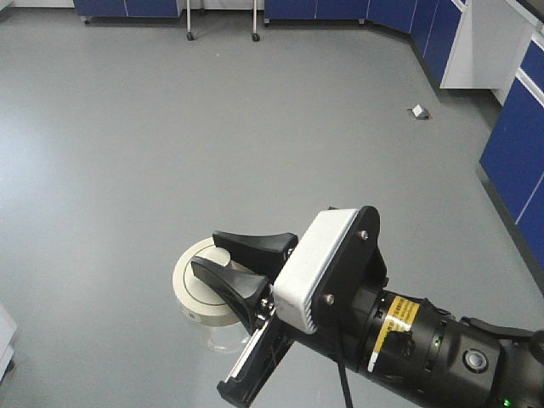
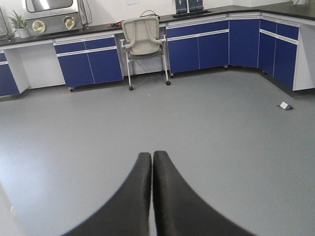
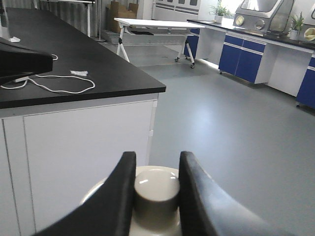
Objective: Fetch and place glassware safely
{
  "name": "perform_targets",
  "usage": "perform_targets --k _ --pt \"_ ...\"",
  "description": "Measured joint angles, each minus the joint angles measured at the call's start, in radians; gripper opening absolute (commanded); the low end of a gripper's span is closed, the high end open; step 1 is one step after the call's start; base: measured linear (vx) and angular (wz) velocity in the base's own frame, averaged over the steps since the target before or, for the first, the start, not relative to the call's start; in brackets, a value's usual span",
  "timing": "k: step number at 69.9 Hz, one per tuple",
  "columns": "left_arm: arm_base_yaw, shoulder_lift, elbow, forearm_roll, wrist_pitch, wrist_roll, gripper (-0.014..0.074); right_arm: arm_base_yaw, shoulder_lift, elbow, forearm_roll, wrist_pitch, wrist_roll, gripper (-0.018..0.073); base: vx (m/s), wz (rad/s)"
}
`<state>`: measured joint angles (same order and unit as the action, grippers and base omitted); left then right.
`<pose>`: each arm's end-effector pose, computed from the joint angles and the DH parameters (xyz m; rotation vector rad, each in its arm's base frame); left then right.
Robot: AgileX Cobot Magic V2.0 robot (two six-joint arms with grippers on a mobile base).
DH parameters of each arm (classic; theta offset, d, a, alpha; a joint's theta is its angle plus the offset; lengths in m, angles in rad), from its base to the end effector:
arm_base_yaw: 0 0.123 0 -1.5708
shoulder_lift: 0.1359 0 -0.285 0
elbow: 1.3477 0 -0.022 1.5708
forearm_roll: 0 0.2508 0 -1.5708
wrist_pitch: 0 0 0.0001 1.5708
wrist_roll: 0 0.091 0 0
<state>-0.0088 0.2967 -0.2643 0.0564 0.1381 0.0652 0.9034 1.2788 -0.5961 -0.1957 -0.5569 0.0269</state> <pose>0.0812 0.0000 0.2705 0.1015 1.6516 0.0918 0.1574 0.2148 0.2777 -0.8967 1.3967 0.6684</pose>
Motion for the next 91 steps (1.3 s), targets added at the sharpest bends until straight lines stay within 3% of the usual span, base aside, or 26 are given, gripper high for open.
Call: perform_targets --k 91 --pt "0.0 0.0 0.0 0.0 0.001 0.0 -0.0007 0.0 0.0 0.0 0.0 0.0 0.0 -0.0003 0.49 -0.01"
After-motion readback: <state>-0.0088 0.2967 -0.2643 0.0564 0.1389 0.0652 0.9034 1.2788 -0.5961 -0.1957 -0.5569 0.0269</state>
